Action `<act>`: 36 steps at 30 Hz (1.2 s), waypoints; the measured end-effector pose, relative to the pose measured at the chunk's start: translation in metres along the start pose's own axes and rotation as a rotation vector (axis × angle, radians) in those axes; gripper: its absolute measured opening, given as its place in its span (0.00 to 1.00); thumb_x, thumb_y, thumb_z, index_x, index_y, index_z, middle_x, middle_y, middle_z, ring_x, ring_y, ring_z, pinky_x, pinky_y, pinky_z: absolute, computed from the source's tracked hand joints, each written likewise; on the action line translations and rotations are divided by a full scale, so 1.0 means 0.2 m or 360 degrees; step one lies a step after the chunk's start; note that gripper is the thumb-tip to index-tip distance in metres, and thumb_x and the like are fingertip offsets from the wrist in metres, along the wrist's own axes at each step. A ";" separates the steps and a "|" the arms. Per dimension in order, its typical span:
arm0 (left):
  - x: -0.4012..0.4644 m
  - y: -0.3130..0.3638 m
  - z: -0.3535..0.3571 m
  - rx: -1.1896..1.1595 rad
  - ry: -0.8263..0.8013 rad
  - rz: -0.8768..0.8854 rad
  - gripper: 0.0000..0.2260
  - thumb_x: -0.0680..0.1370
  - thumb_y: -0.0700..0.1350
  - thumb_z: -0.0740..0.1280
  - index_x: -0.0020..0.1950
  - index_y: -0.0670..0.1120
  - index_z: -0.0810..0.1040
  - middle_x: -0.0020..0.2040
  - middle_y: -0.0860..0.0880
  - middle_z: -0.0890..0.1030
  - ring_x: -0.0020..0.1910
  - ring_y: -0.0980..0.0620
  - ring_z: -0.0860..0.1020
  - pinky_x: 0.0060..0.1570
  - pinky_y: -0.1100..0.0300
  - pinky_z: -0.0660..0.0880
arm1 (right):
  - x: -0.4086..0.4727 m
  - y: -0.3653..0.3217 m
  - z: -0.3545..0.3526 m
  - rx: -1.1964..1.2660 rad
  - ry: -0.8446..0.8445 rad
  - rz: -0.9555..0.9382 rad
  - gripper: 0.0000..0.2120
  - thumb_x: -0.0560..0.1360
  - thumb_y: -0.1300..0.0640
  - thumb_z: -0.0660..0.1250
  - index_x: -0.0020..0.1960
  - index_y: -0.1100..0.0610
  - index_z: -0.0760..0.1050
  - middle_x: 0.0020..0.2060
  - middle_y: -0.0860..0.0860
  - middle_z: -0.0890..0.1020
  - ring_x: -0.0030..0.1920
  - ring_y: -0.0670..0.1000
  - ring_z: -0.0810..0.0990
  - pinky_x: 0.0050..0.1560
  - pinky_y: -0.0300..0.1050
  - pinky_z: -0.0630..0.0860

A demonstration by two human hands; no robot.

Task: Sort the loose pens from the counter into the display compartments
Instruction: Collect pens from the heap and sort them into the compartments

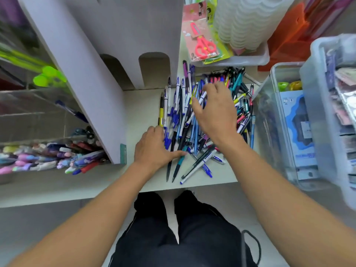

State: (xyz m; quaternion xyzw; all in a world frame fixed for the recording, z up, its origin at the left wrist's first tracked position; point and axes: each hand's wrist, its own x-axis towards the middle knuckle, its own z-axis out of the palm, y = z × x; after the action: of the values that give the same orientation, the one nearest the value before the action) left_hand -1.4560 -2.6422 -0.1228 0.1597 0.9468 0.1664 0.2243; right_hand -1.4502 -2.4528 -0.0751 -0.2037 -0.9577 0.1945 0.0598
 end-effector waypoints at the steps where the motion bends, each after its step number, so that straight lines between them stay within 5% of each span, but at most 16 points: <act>1: -0.03 0.01 0.01 -0.0002 0.0002 -0.0014 0.34 0.60 0.76 0.73 0.43 0.50 0.66 0.41 0.52 0.72 0.39 0.50 0.71 0.36 0.54 0.65 | -0.15 0.04 -0.04 -0.0019 -0.0012 0.0216 0.19 0.79 0.41 0.64 0.53 0.58 0.76 0.48 0.52 0.78 0.45 0.53 0.76 0.43 0.50 0.73; 4: -0.08 0.03 0.01 0.0094 -0.0078 -0.0113 0.32 0.64 0.77 0.69 0.35 0.48 0.68 0.33 0.50 0.74 0.34 0.48 0.74 0.33 0.55 0.65 | -0.49 0.17 -0.05 -0.0114 -0.0312 0.0820 0.31 0.72 0.29 0.66 0.33 0.58 0.70 0.29 0.51 0.74 0.30 0.54 0.74 0.29 0.44 0.62; 7: -0.11 0.06 0.01 0.0156 -0.0167 -0.0206 0.33 0.61 0.77 0.71 0.37 0.46 0.73 0.35 0.50 0.76 0.36 0.48 0.75 0.34 0.56 0.66 | -0.58 0.19 0.01 -0.0063 -0.0576 0.1099 0.36 0.65 0.24 0.69 0.32 0.58 0.68 0.29 0.52 0.75 0.29 0.54 0.75 0.27 0.44 0.63; 10: -0.13 0.08 0.04 0.0070 -0.0179 -0.0256 0.33 0.63 0.67 0.78 0.53 0.43 0.73 0.47 0.46 0.79 0.47 0.43 0.78 0.41 0.56 0.72 | -0.62 0.12 0.08 0.0073 -0.0633 0.1108 0.33 0.64 0.27 0.73 0.32 0.56 0.68 0.29 0.51 0.76 0.29 0.52 0.75 0.26 0.44 0.63; 15: -0.13 0.12 0.03 -0.0085 -0.0214 -0.0363 0.32 0.68 0.51 0.80 0.63 0.40 0.68 0.57 0.40 0.78 0.57 0.38 0.78 0.52 0.51 0.76 | -0.62 0.02 0.17 0.0202 -0.0764 0.1018 0.19 0.72 0.50 0.74 0.33 0.57 0.67 0.31 0.52 0.73 0.33 0.56 0.75 0.31 0.45 0.66; 18: -0.12 0.10 0.02 -0.0058 -0.0257 -0.0316 0.19 0.74 0.46 0.72 0.59 0.39 0.71 0.56 0.39 0.79 0.53 0.38 0.78 0.46 0.53 0.72 | -0.61 0.00 0.19 0.0222 -0.0899 0.0926 0.17 0.76 0.57 0.68 0.34 0.56 0.63 0.31 0.52 0.69 0.33 0.55 0.70 0.28 0.45 0.58; 22: -0.13 0.02 -0.01 -0.0121 -0.0372 -0.0165 0.07 0.81 0.44 0.62 0.51 0.41 0.67 0.46 0.43 0.74 0.44 0.43 0.71 0.42 0.54 0.67 | -0.61 0.03 0.07 0.0311 -0.1127 0.0795 0.14 0.79 0.58 0.63 0.37 0.55 0.63 0.34 0.52 0.70 0.32 0.50 0.68 0.29 0.44 0.61; 28: -0.14 -0.05 -0.15 -0.0345 -0.0397 -0.0085 0.10 0.83 0.45 0.58 0.43 0.44 0.68 0.38 0.47 0.72 0.36 0.47 0.70 0.32 0.55 0.62 | -0.45 0.06 -0.22 0.0830 -0.0911 0.0944 0.10 0.84 0.55 0.60 0.45 0.57 0.67 0.35 0.54 0.70 0.30 0.51 0.69 0.27 0.45 0.67; 31: -0.09 -0.03 -0.24 -0.0595 -0.0371 -0.0132 0.12 0.83 0.43 0.57 0.39 0.45 0.66 0.37 0.45 0.74 0.34 0.45 0.71 0.36 0.53 0.68 | -0.24 0.08 -0.20 0.0933 -0.0751 0.0936 0.07 0.83 0.57 0.61 0.49 0.61 0.71 0.35 0.55 0.71 0.30 0.51 0.69 0.26 0.44 0.67; 36: 0.06 0.03 -0.28 -0.0632 -0.0283 -0.0190 0.14 0.84 0.48 0.59 0.40 0.44 0.70 0.35 0.44 0.74 0.37 0.38 0.77 0.42 0.46 0.77 | 0.04 0.07 -0.04 0.0742 -0.0618 0.0951 0.14 0.80 0.56 0.69 0.40 0.60 0.69 0.33 0.56 0.75 0.28 0.53 0.74 0.29 0.44 0.71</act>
State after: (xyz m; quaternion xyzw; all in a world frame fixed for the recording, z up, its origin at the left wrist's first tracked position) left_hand -1.4924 -2.6459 -0.0777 0.0701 0.8798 0.3211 0.3435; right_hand -1.4509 -2.4348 -0.0720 -0.4128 -0.7804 0.4494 -0.1361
